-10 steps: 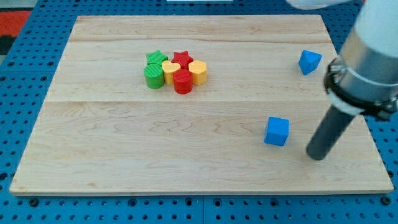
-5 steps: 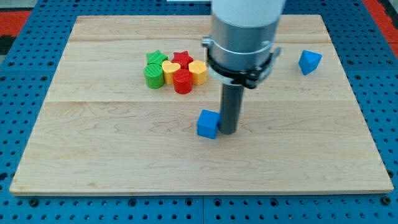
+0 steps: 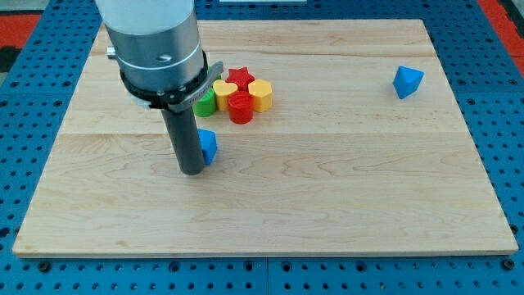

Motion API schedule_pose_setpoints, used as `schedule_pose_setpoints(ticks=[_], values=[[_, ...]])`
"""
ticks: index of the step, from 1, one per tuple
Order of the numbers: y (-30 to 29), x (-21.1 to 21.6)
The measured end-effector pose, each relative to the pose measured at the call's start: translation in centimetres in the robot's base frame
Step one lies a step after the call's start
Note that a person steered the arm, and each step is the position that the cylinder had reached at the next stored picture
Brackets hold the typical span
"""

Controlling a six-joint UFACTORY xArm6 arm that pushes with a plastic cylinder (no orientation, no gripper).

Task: Push the blue cube to the bottom of yellow heart

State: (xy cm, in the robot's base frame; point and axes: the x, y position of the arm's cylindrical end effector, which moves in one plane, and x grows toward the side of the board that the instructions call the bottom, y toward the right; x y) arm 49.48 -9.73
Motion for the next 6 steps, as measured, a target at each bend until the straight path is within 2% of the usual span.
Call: schedule_pose_setpoints(ticks=[1, 3, 4, 5, 6], values=[[0.0, -2.6], [2.6, -3.8], [2.6, -3.8], [5.1, -0.4], [15.6, -2.6]])
